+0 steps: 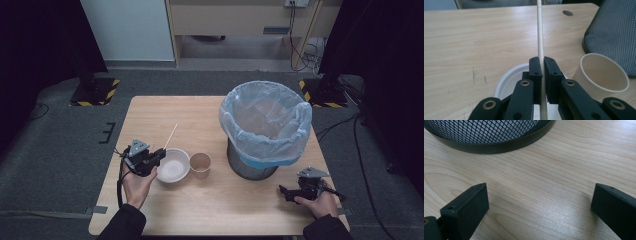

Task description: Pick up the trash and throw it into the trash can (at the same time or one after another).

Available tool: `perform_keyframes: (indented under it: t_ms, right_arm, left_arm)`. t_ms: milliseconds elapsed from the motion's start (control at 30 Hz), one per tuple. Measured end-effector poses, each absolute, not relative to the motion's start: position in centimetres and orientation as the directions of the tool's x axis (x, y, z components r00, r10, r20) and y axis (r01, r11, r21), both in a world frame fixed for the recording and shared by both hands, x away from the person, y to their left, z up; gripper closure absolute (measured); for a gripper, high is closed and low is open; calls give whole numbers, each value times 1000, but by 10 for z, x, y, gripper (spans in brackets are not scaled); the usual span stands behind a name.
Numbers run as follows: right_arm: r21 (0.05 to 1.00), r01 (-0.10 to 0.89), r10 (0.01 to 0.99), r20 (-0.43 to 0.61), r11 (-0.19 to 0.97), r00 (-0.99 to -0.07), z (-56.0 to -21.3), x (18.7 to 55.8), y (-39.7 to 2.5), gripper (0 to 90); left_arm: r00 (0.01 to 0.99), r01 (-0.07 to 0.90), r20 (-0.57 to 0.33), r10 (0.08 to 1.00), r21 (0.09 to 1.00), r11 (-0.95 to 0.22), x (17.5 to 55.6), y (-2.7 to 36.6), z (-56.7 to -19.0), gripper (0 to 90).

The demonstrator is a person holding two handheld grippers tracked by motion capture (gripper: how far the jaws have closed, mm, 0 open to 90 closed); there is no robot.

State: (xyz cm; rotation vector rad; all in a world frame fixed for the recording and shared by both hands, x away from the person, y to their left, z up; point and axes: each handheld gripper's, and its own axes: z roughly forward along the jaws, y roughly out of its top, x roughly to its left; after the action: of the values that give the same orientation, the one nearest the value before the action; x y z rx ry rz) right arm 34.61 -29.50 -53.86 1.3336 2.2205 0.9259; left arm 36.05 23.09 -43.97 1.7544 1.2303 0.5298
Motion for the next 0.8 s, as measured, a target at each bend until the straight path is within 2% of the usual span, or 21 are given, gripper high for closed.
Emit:
perform_keyframes:
  t_ms: [800]
  right_arm:
    - [708,625,882,7,329,-472,-539,346,-295,17]
  left_arm:
    - [460,349,-151,875,937,-22,341,235,-386,851]
